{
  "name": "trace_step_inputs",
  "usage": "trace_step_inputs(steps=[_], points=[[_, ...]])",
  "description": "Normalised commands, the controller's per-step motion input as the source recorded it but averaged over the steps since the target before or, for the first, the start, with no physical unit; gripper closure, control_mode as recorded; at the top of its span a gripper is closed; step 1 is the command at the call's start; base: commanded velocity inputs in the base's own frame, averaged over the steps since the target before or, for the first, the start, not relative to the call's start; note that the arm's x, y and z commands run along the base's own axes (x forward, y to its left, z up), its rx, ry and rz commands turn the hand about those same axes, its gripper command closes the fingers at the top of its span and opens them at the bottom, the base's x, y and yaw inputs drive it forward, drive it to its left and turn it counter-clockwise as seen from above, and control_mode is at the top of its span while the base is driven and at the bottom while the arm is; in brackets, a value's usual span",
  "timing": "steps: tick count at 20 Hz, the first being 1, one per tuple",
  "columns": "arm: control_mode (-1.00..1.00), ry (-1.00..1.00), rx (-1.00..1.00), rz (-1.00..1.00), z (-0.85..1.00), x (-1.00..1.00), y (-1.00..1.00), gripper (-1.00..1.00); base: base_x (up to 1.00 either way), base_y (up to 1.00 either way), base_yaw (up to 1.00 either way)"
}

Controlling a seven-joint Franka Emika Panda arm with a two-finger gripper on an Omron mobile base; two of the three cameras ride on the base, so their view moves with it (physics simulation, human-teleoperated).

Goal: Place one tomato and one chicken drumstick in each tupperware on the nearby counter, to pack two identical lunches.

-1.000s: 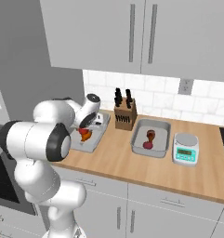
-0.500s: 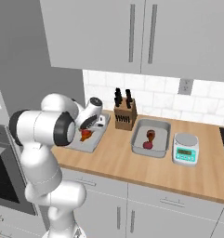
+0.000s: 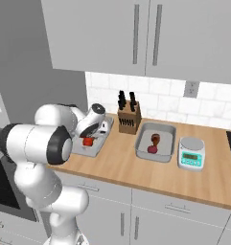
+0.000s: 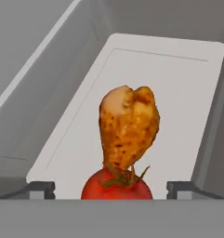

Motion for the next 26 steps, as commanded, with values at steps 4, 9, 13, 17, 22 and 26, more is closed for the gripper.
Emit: trace_step_inputs(steps=[4,9,13,17,22,26], points=[[-1.0,-0.15,0.0,0.0,0.49,-0.47,0.0,-1.0,0.0,0.0,0.0],[-1.0,-0.17,0.02,0.0,0.66,-0.71,-0.12,-1.0,0.0,0.0,0.0],[-1.0,-0.08,0.09,0.0,0.56,-0.87,-0.5,-1.0,0.0,0.0,0.0],[-1.0,-0.01,0.14,0.0,0.73,-0.37,-0.51,-1.0,0.0,0.0,0.0],[-1.0,0.02,0.09,-0.01,0.42,0.0,-0.24,-1.0,0.0,0.0,0.0],[-1.0,0.0,0.14,0.0,0.83,-0.17,-0.48,-1.0,0.0,0.0,0.0]])
